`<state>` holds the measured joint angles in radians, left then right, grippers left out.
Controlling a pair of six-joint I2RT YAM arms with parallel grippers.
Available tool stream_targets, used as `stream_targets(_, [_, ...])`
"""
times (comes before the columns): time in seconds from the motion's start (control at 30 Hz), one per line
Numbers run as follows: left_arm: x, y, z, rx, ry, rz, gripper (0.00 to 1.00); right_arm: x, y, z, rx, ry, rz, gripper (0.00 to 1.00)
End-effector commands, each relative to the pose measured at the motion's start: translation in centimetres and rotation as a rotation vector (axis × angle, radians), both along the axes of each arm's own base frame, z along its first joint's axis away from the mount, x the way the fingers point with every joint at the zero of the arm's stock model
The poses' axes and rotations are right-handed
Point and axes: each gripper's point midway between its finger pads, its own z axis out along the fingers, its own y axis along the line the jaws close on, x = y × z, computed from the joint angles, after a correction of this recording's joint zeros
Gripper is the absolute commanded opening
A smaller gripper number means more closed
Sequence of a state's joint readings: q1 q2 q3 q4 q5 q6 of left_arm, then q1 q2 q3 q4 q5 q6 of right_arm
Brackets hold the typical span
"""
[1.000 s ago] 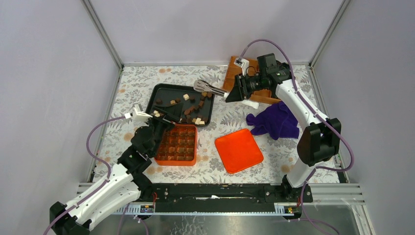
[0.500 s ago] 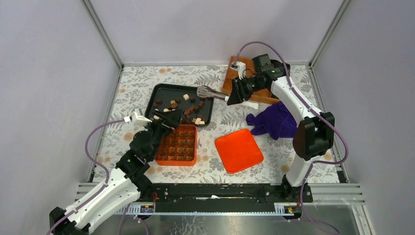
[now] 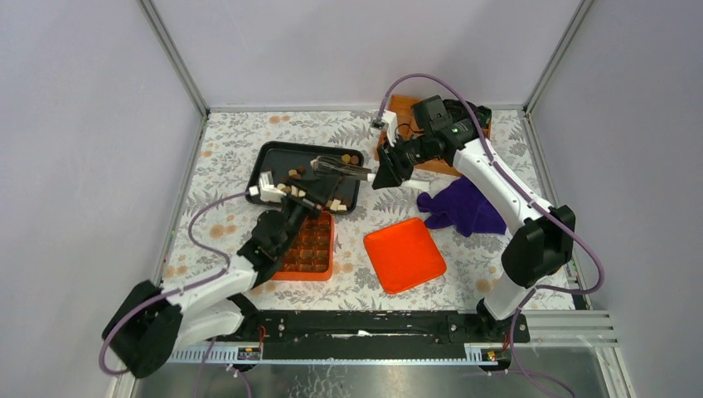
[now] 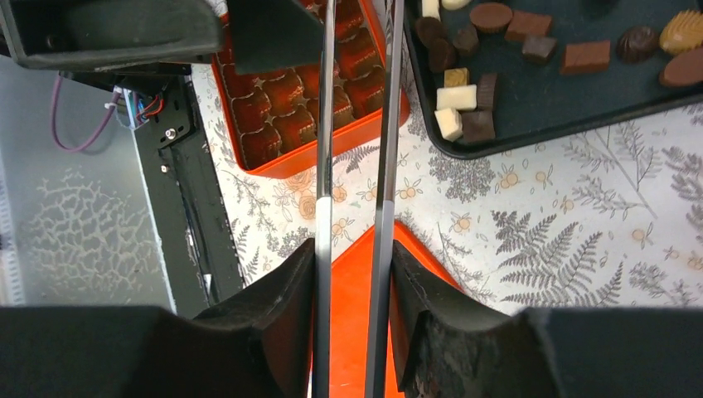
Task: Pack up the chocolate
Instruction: Adjust the clamp.
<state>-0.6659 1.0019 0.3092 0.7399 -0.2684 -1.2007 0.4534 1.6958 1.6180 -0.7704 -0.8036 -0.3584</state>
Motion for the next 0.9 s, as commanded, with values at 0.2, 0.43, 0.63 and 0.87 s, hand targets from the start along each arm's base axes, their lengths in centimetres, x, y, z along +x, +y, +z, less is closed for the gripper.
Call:
stream_targets(0.2, [4.3,-3.4,5.3,-0.314,0.077,0.031,0.99,-0.7,1.7,3.2,-0.020,-0.260,0.072,0.40])
stream_targets(0.43, [5.7,-4.1,4.4,-0.276,0.185,0.075,0.81,-0.7,2.0,2.9,-0.082,-0.335,0.077,0.40])
stream_targets(0.63, [5.9,-4.3,3.6,-0.254,0.228,0.085,0.63,-0.7,2.2,2.6,-0.143,-0.403,0.080,0.39])
stream_targets(0.87, [6.0,-4.5,2.6,-0.227,0.275,0.092,0.34,-0.5,2.3,1.9,-0.247,-0.503,0.078,0.39])
